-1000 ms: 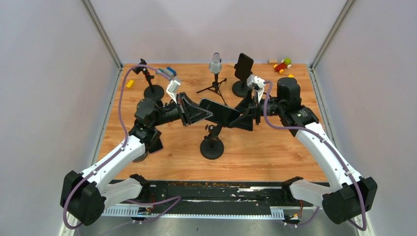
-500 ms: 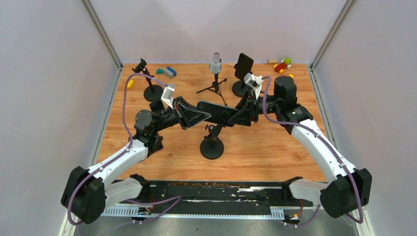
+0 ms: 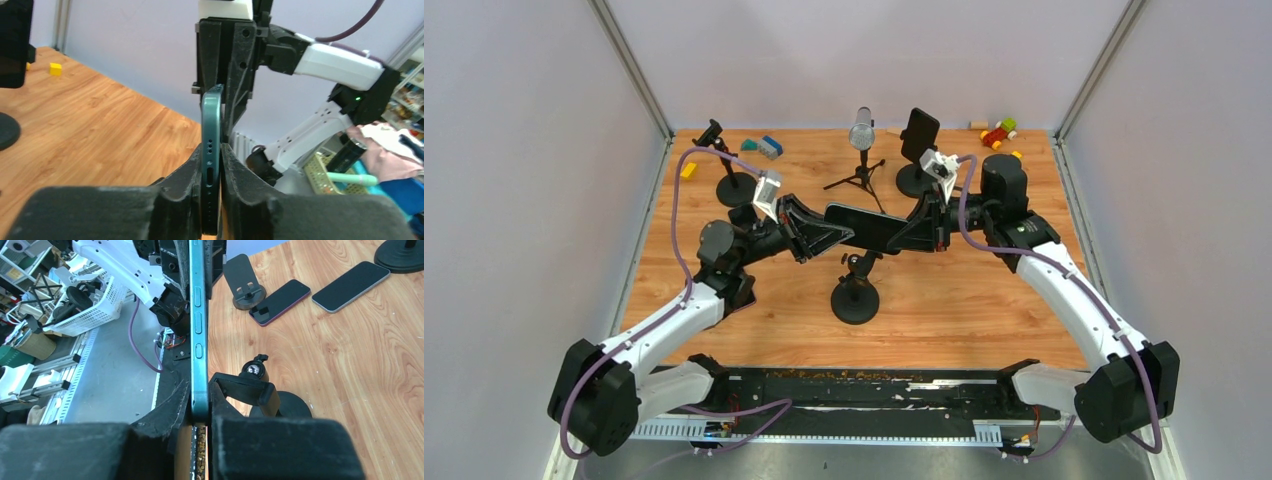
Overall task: Place the phone on the phone stand
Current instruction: Pick up the phone at the center of the board.
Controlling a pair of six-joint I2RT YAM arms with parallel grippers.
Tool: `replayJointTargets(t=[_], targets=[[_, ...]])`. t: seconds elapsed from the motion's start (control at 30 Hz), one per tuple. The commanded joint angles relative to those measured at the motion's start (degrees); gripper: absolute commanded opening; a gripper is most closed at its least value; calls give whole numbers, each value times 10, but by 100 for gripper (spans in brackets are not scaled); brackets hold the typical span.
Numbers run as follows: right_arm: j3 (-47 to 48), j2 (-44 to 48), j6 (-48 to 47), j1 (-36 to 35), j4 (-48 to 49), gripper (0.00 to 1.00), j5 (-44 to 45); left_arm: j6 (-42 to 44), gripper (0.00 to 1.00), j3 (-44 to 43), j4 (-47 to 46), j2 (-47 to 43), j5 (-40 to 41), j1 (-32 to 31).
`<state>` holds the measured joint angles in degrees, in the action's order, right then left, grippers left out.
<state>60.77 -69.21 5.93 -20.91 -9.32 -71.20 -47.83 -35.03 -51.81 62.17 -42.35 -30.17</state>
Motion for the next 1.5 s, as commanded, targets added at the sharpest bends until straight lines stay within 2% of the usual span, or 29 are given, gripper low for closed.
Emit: replayJointTargets(t=[0.0,0.1,0.37,0.43,0.5,0.53,0.63,0.77,0.83,1.0,1.13,1.37,1.47], targets=[[20,30,-44,8,-26,0,6,94,35,-30,90,-15,-12,3],[28,37,-57,11,-51,0,1,133,55,-52,146,-20,-20,3],[48,59,-118,20,-121,0,-17,211,83,-101,270,-37,-48,3],[52,63,-141,20,-147,0,-7,252,89,-129,328,-40,-66,3],[56,63,-171,20,-178,0,3,316,93,-169,448,-41,-74,3],[60,62,-188,21,-195,0,9,372,93,-185,481,-40,-75,3],[68,63,-235,18,-242,0,23,492,96,-278,680,-27,-68,3],[72,67,-279,2,-279,0,49,659,97,-396,890,4,-63,3],[79,68,-294,-9,-290,0,61,705,97,-444,949,20,-60,2],[113,54,-331,-63,-325,0,109,770,95,-548,1082,67,-53,-3],[132,33,-336,-95,-328,0,121,814,93,-590,1174,94,-39,-16],[161,-5,-352,-148,-338,0,148,831,93,-618,1242,125,-12,-66],[169,-16,-358,-162,-338,0,161,825,89,-618,1251,137,2,-79]])
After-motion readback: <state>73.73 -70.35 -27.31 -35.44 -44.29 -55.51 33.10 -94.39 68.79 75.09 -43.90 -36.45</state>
